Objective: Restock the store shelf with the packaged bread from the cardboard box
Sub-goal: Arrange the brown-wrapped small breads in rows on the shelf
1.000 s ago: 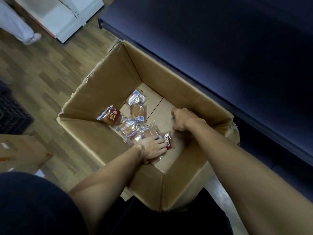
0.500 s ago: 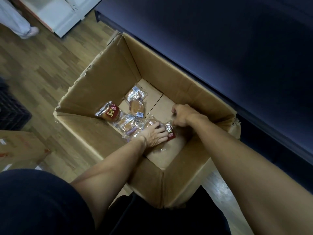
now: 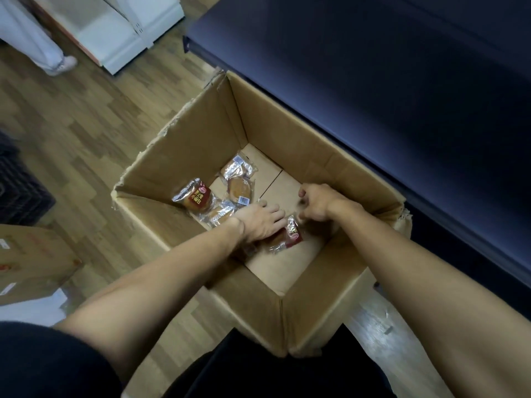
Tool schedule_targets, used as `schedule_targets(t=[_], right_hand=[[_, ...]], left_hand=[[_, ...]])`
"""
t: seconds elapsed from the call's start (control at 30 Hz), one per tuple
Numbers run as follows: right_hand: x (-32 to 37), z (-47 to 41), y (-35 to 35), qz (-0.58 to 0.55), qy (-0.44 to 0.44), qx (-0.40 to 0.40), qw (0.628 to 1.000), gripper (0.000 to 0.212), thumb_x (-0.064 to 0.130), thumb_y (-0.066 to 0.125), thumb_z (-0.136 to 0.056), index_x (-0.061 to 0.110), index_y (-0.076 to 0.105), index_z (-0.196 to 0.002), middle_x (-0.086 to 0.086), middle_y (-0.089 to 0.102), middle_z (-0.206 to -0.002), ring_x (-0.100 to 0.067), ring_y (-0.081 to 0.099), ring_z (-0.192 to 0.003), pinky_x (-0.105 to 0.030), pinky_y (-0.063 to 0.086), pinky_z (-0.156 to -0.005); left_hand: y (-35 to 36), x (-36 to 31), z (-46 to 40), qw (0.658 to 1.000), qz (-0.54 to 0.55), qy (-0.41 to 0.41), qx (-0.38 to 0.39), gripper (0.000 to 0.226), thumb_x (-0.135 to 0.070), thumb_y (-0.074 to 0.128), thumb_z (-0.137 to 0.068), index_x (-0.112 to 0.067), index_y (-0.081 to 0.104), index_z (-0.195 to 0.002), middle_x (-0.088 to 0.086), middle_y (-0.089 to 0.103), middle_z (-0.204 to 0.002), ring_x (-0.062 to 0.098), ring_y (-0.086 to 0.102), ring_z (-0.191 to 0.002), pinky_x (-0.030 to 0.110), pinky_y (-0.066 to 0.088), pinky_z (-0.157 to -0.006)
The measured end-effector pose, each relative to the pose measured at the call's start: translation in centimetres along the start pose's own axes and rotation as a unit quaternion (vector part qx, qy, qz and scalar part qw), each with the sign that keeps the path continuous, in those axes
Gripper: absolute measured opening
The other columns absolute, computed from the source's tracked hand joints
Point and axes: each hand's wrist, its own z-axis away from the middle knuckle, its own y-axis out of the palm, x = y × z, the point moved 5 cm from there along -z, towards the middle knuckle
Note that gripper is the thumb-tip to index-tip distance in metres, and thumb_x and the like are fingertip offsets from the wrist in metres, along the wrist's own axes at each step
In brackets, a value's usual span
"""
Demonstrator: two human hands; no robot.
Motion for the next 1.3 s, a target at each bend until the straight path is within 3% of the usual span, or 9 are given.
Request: schedule_targets(t=[0.1, 0.2, 0.27, 0.47, 0.6, 0.73, 0.83, 1.17, 1.3], right_hand=[[1.6, 1.8, -1.4, 0.025, -0.034, -0.029, 0.999, 0.066, 0.021, 0.078, -0.079, 0.021, 0.047, -0.138, -0.005, 0.062, -0.124, -0.024, 0.061, -0.107, -0.035, 0.051, -0.095], [4.0, 4.8, -3.6, 0.061, -0.078, -0.088, 0.991, 0.069, 0.027, 0.076, -0.082, 0.022, 0.042, -0.141, -0.006, 0.055, -0.131, -0.027, 0.058, -0.113, -0.04, 0.049, -0.097], [5.6, 7.4, -5.3, 0.077, -0.102, -0.139, 0.982, 0.072, 0.03, 0.075, -0.084, 0.023, 0.036, -0.144, -0.006, 0.05, -0.134, -0.028, 0.057, -0.115, -0.042, 0.049, -0.096], [12.0, 15.5, -9.2, 0.084, -0.183, -0.28, 0.939, 0.087, 0.034, 0.074, -0.084, 0.028, 0.021, -0.153, 0.003, 0.037, -0.144, -0.022, 0.058, -0.109, -0.034, 0.049, -0.083], [16.7, 21.1, -9.8, 0.106, -0.246, -0.365, 0.892, 0.094, 0.039, 0.076, -0.08, 0.031, 0.018, -0.154, 0.008, 0.03, -0.144, -0.018, 0.054, -0.111, -0.027, 0.043, -0.074], [19.7, 27.5, -9.7, 0.1, -0.303, -0.453, 0.833, 0.113, 0.042, 0.084, -0.071, 0.031, 0.012, -0.157, 0.003, 0.025, -0.155, -0.019, 0.04, -0.131, -0.038, 0.049, -0.098], [21.1, 31.9, -9.6, 0.101, -0.322, -0.508, 0.793, 0.115, 0.041, 0.088, -0.067, 0.031, 0.017, -0.157, -0.002, 0.025, -0.157, -0.023, 0.039, -0.135, -0.044, 0.049, -0.102], [24.1, 39.3, -9.0, 0.167, -0.322, -0.634, 0.683, 0.084, 0.017, 0.083, -0.073, 0.015, 0.045, -0.148, -0.006, 0.04, -0.153, -0.03, 0.037, -0.14, -0.048, 0.043, -0.107], [22.5, 41.9, -9.9, 0.154, -0.264, -0.684, 0.663, 0.066, 0.021, 0.073, -0.077, 0.015, 0.054, -0.14, -0.006, 0.053, -0.139, -0.027, 0.053, -0.123, -0.042, 0.054, -0.089]], left_hand=[[-2.5, 3.1, 3.6, 0.992, 0.063, -0.098, -0.051, 0.057, -0.015, 0.062, -0.087, -0.008, 0.036, -0.137, 0.009, 0.043, -0.137, 0.027, 0.044, -0.122, 0.038, 0.042, -0.098], [-5.3, 5.9, 8.2, 0.97, 0.084, -0.166, -0.154, 0.068, -0.031, 0.08, -0.064, -0.01, 0.052, -0.122, 0.004, 0.054, -0.112, 0.023, 0.053, -0.101, 0.034, 0.047, -0.082], [-7.0, 7.3, 11.5, 0.95, 0.09, -0.208, -0.215, 0.067, -0.039, 0.078, -0.065, -0.009, 0.054, -0.12, 0.004, 0.056, -0.106, 0.024, 0.054, -0.093, 0.036, 0.05, -0.075], [-12.4, 8.6, 19.9, 0.875, 0.13, -0.273, -0.379, 0.062, -0.027, 0.067, -0.072, -0.001, 0.052, -0.127, 0.011, 0.057, -0.117, 0.028, 0.054, -0.103, 0.039, 0.049, -0.089], [-17.3, 7.4, 25.0, 0.833, 0.16, -0.267, -0.457, 0.066, -0.02, 0.072, -0.067, -0.001, 0.053, -0.127, 0.01, 0.057, -0.12, 0.026, 0.054, -0.107, 0.035, 0.05, -0.09], [-21.4, 5.3, 30.5, 0.806, 0.154, -0.246, -0.516, 0.061, -0.023, 0.068, -0.072, -0.002, 0.054, -0.128, 0.007, 0.056, -0.121, 0.022, 0.055, -0.108, 0.029, 0.05, -0.089], [-23.3, 4.0, 33.8, 0.799, 0.123, -0.238, -0.538, 0.062, -0.025, 0.067, -0.073, -0.003, 0.054, -0.129, 0.007, 0.055, -0.122, 0.022, 0.056, -0.109, 0.031, 0.051, -0.09], [-28.7, 1.9, 37.2, 0.782, 0.101, -0.139, -0.599, 0.067, -0.02, 0.073, -0.069, -0.003, 0.049, -0.129, 0.008, 0.051, -0.123, 0.025, 0.054, -0.111, 0.033, 0.049, -0.094], [-31.1, 0.6, 36.7, 0.773, 0.082, -0.113, -0.619, 0.064, -0.021, 0.072, -0.069, -0.002, 0.053, -0.128, 0.008, 0.052, -0.123, 0.025, 0.052, -0.113, 0.026, 0.044, -0.099]])
